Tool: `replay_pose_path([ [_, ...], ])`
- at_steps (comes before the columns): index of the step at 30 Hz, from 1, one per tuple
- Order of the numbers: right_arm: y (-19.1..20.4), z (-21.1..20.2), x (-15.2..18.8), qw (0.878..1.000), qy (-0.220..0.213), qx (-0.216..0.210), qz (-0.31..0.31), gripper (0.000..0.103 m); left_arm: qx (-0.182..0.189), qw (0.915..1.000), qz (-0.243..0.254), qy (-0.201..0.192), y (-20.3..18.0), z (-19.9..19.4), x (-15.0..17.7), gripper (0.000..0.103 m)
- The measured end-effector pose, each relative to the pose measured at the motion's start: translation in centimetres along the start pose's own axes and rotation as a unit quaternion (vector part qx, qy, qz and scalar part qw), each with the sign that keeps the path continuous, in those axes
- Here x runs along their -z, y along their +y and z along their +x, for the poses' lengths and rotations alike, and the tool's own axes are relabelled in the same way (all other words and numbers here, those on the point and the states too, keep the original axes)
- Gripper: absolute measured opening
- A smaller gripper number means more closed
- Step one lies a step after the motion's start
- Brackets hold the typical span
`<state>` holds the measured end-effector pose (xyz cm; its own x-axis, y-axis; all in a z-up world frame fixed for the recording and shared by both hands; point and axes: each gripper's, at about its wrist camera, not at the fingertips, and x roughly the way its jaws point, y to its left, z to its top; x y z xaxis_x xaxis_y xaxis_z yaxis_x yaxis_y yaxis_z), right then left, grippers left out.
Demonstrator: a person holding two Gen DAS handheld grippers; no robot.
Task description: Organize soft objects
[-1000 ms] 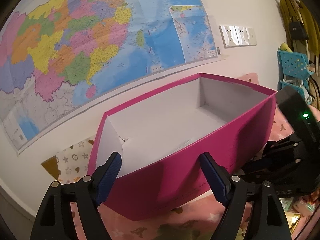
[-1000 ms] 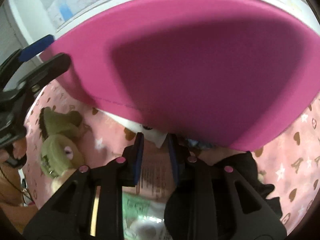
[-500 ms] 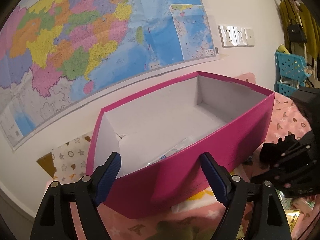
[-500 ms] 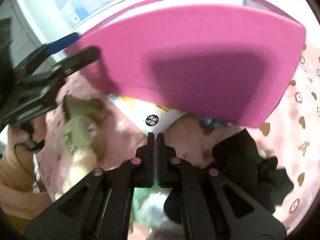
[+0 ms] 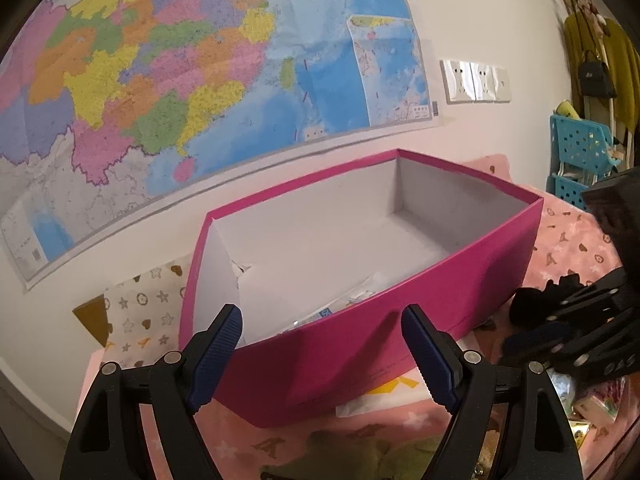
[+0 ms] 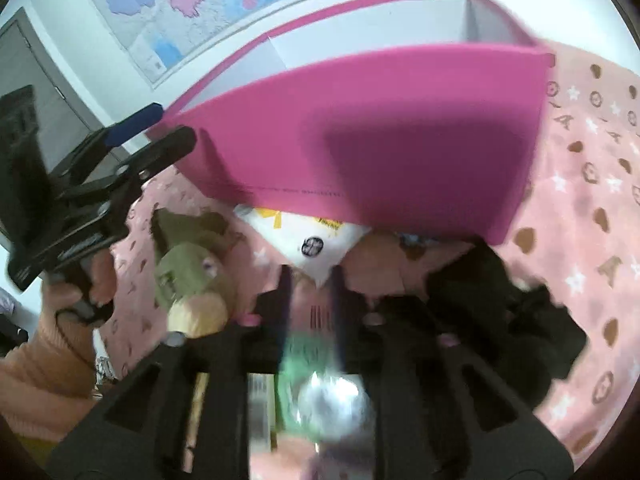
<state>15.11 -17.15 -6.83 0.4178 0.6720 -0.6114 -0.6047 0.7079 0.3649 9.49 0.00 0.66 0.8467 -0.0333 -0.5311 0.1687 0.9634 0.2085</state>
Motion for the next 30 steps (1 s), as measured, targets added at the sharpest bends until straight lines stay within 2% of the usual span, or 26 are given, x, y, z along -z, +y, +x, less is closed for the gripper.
replay_pose_path([
  [2, -0.3, 0.7, -0.4, 1.000, 0.011, 0.022, 0.007, 0.031, -0.004, 1.0000, -0.002, 0.001, 0.0, 0.2, 0.0, 0.084],
  [5, -0.4, 1.4, -0.7, 1.000, 0.014, 0.023, 0.015, 0.029, -0.001, 0.9999, -0.010, 0.002, 0.3, 0.3, -0.1, 0.084],
  [6, -0.4, 1.3, -0.7, 1.000, 0.011, 0.023, 0.011, 0.023, 0.001, 0.9999, -0.012, 0.002, 0.3, 0.4, 0.0, 0.084],
  [7, -0.4, 1.2, -0.5, 1.000, 0.011, 0.019, 0.007, 0.007, 0.002, 0.9999, -0.012, 0.002, 0.4, 0.5, 0.0, 0.084],
  [10, -0.9, 0.5, 0.2, 1.000, 0.005, 0.002, 0.012, 0.005, 0.002, 1.0000, -0.009, 0.001, 0.4, 0.5, 0.1, 0.084],
  [12, -0.8, -0.6, 0.8, 1.000, -0.004, -0.013, 0.009, 0.000, 0.002, 1.0000, -0.008, 0.000, 0.3, 0.5, 0.1, 0.084],
  [16, -0.3, -3.4, 1.6, 0.999, -0.019, -0.037, -0.004, 0.000, 0.004, 1.0000, -0.007, -0.002, 0.3, 0.5, 0.1, 0.084],
  [18, -0.8, -4.2, 1.8, 0.998, -0.028, -0.047, 0.011, 0.000, 0.004, 1.0000, -0.008, -0.001, 0.3, 0.5, 0.1, 0.084],
  [19, -1.3, -4.3, 1.7, 0.999, -0.032, -0.038, 0.022, 0.001, 0.004, 1.0000, -0.008, -0.001, 0.3, 0.5, 0.1, 0.084],
  [20, -2.1, -3.9, 1.5, 0.998, -0.025, -0.034, 0.040, 0.006, 0.004, 1.0000, -0.008, -0.001, 0.3, 0.5, 0.1, 0.084],
  [21, -2.7, -3.6, 1.4, 0.998, -0.018, -0.039, 0.054, 0.007, 0.003, 1.0000, -0.008, -0.001, 0.3, 0.5, 0.1, 0.084],
  [23, -2.8, -2.8, 0.9, 0.997, -0.014, -0.045, 0.067, 0.023, 0.001, 1.0000, -0.008, 0.000, 0.2, 0.4, 0.2, 0.084],
  [26, -1.9, -1.0, -0.1, 0.998, 0.005, -0.022, 0.052, 0.027, -0.002, 0.9999, -0.010, 0.002, 0.2, 0.3, 0.1, 0.084],
  [30, -1.8, 0.8, -1.0, 0.997, 0.026, -0.010, 0.071, 0.027, -0.003, 0.9999, -0.010, 0.002, 0.1, 0.0, 0.3, 0.084],
])
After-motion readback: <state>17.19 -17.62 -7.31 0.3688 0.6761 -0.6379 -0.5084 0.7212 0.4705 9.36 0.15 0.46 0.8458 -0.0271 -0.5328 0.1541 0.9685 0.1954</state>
